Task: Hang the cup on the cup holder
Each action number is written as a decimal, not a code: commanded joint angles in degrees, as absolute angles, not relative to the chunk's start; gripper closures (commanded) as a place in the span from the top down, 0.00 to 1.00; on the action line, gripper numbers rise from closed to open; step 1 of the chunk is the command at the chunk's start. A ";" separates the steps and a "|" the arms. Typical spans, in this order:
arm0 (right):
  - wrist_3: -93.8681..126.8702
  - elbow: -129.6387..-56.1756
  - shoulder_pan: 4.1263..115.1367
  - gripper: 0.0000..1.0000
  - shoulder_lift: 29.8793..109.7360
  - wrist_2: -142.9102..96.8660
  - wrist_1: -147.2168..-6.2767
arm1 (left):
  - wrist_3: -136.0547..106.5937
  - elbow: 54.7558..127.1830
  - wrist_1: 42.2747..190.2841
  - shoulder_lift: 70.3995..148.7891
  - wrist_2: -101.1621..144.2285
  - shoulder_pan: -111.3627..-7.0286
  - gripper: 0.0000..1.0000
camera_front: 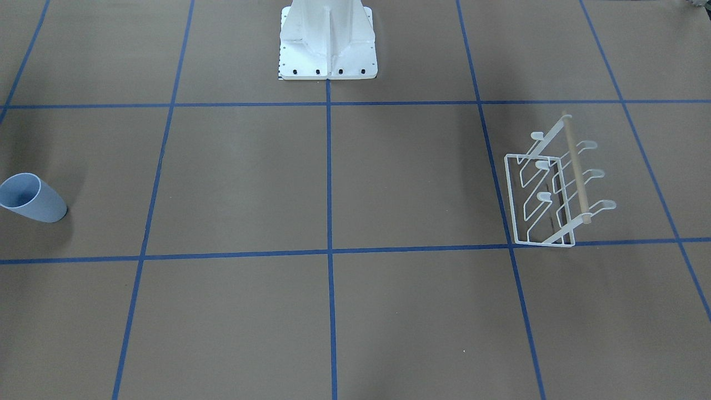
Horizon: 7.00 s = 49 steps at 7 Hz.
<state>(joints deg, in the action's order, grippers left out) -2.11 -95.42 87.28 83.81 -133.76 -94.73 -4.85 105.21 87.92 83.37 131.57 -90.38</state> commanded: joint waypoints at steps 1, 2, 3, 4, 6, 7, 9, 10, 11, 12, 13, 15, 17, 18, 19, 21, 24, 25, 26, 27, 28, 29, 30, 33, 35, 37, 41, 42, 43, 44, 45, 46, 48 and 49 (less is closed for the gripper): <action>-2.28 -97.21 87.10 1.00 84.11 -134.64 -94.75 | -4.92 107.84 88.15 82.79 131.92 -90.09 0.99; -2.37 -96.51 86.23 1.00 84.02 -135.78 -92.31 | -5.10 108.02 88.68 82.79 132.01 -90.00 0.99; -2.02 -96.24 84.48 1.00 84.55 -137.27 -87.59 | -5.10 107.93 88.77 83.05 131.92 -89.91 0.99; -1.50 -96.15 82.98 1.00 84.64 -137.37 -86.41 | -5.01 108.28 88.68 84.27 131.92 -89.83 0.99; 2.01 -96.15 79.74 1.00 83.41 -140.78 -86.31 | -4.92 108.72 88.68 85.60 131.92 -89.82 0.99; 2.11 -96.41 78.15 1.00 83.06 -141.24 -85.87 | -4.92 109.68 88.59 85.52 131.92 -89.82 0.99; 2.63 -95.89 74.99 1.00 84.02 -140.89 -82.89 | -4.83 110.13 88.68 85.34 131.92 -89.82 0.99; 2.72 -95.54 74.19 1.00 85.07 -140.71 -81.92 | -4.92 110.21 88.77 85.34 131.92 -89.74 0.99; 2.55 -95.02 74.18 1.00 86.04 -140.45 -81.74 | -4.83 110.21 88.86 85.34 131.92 -89.82 0.99; 2.55 -93.18 73.22 1.00 85.96 -140.36 -81.74 | -4.83 110.21 88.86 85.34 131.92 -89.82 0.99; 2.46 -91.77 72.34 1.00 85.78 -139.67 -81.65 | -4.83 110.21 88.86 85.43 131.92 -89.74 0.99; 2.29 -89.66 71.20 1.00 85.69 -139.57 -81.65 | -4.83 110.21 88.86 85.52 131.92 -89.74 0.99; 2.28 -88.77 70.49 0.98 85.78 -139.48 -81.74 | -4.83 110.13 88.86 85.52 131.92 -89.74 0.99; 2.37 -88.33 69.44 0.92 85.61 -139.31 -81.74 | -4.83 110.13 88.86 85.43 131.92 -89.74 0.99; 2.46 -87.63 69.09 0.64 85.52 -138.61 -81.74 | -4.83 110.13 88.86 85.52 131.92 -89.74 0.99; 1.85 -87.80 68.73 0.00 85.52 -136.50 -81.65 | -4.83 110.13 88.86 85.52 131.92 -89.74 0.99; 2.54 -89.90 68.55 0.00 85.34 -137.10 -80.61 | -4.83 110.21 88.86 85.69 131.92 -89.74 0.99; 2.55 -90.78 68.55 0.00 85.34 -141.20 -79.73 | -4.92 110.21 88.86 85.95 131.92 -89.74 0.99; 2.98 -93.05 68.64 0.00 85.60 -144.98 -79.37 | -5.53 110.13 88.68 87.00 132.10 -89.74 0.99; 4.21 -97.08 68.73 0.00 85.87 -145.72 -79.37 | -7.02 110.04 88.77 87.97 133.58 -89.65 0.99; 14.40 -101.56 68.64 0.00 85.35 -146.42 -77.54 | -12.60 110.04 89.03 90.33 137.51 -88.34 0.99; 27.12 -102.99 68.56 0.00 84.65 -146.43 -68.64 | -17.96 110.21 91.99 91.92 139.03 -86.07 0.99; 41.25 -102.40 67.25 0.00 83.59 -146.16 -56.72 | -28.11 110.04 100.11 92.11 139.48 -82.22 0.99; 72.15 -102.39 64.96 0.00 81.30 -145.55 -34.35 | -59.13 109.42 123.00 95.43 138.87 -73.77 0.97; 86.16 -102.65 62.85 0.00 81.30 -144.15 -20.54 | -78.83 109.86 138.25 97.82 134.42 -66.84 0.97; 90.34 -102.83 60.83 0.00 80.86 -144.05 -10.50 | -99.39 109.86 149.73 103.41 128.87 -58.40 0.97; 93.76 -103.01 57.05 0.00 74.81 -141.96 0.77 | -112.32 110.39 149.94 116.61 113.62 -41.63 0.97; 96.82 -104.57 54.26 0.00 74.62 -136.29 4.45 | -112.85 110.74 149.94 118.89 104.77 -35.31 0.97; 97.64 -105.37 49.70 0.00 74.53 -129.62 7.35 | -113.90 112.31 149.94 120.05 98.76 -29.85 0.97; 97.65 -105.38 45.22 0.00 74.53 -123.37 9.99 | -115.82 114.33 150.29 120.84 94.87 -27.27 0.97; 97.82 -105.29 43.70 0.00 74.71 -121.14 12.72 | -118.71 114.87 151.95 121.20 94.40 -26.99 0.97; 97.91 -104.86 43.59 0.00 75.58 -121.20 15.27 | -120.22 114.87 153.62 121.20 94.39 -26.90 0.97; 98.00 -104.33 43.51 0.00 76.46 -121.20 18.02 | -120.32 114.96 153.72 121.29 94.39 -26.89 0.97; 97.91 -104.50 43.24 0.00 76.46 -121.11 18.02 | -120.32 114.79 153.63 121.29 94.39 -26.89 0.97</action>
